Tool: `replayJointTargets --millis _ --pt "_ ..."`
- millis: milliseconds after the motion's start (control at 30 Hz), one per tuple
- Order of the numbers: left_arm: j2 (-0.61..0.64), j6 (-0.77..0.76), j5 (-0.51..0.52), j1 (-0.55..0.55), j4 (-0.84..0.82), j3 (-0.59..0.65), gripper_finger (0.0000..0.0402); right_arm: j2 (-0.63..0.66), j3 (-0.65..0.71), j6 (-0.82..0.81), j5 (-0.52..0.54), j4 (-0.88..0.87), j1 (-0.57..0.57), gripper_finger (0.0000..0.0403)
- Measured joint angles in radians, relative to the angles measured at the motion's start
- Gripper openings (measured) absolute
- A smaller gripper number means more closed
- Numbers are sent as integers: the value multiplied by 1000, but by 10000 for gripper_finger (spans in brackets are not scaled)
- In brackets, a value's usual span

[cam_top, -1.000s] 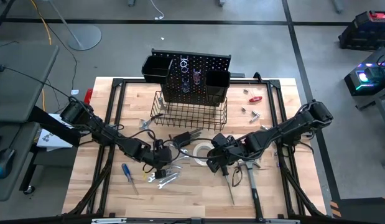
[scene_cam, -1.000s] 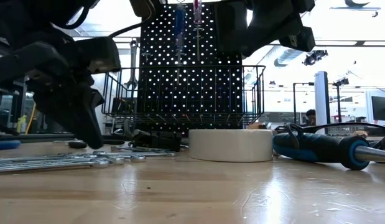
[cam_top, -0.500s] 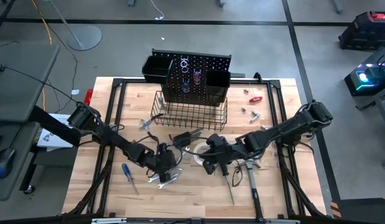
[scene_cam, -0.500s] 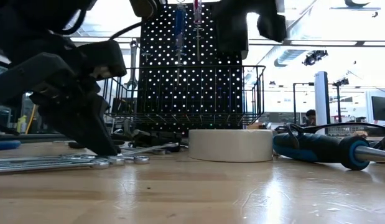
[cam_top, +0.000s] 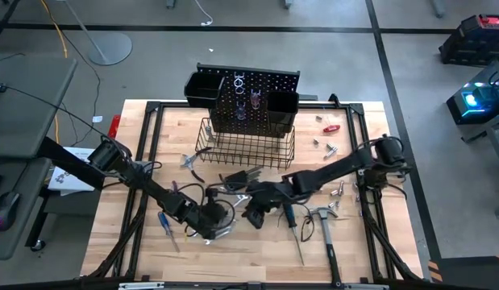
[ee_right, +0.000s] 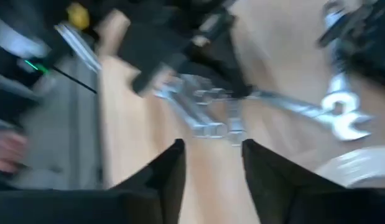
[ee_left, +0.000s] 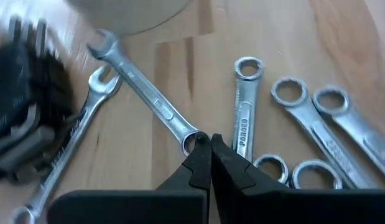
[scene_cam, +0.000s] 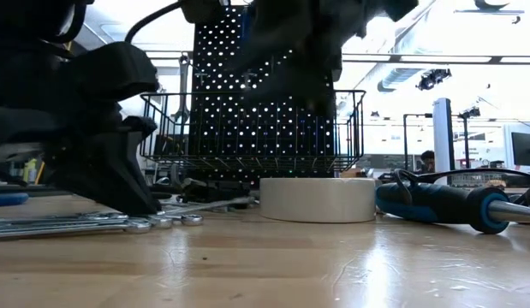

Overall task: Hang tools onto peg board
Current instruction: Hang the wrench on the pegboard

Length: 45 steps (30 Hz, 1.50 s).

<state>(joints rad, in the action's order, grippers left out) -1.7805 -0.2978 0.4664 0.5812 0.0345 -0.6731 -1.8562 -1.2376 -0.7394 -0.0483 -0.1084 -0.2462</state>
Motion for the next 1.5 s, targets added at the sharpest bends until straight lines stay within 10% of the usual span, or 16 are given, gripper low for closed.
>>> replayJointTargets --millis 567,1033,1500 --pt "-26 411 3 -29 45 1 0 -12 -12 751 -3 -118 70 188" --pt "-26 548 -65 -72 97 3 0 -197 -86 871 -1 -28 82 188" --pt "-26 533 -61 -72 105 5 0 -428 -396 1154 -29 -420 95 96"
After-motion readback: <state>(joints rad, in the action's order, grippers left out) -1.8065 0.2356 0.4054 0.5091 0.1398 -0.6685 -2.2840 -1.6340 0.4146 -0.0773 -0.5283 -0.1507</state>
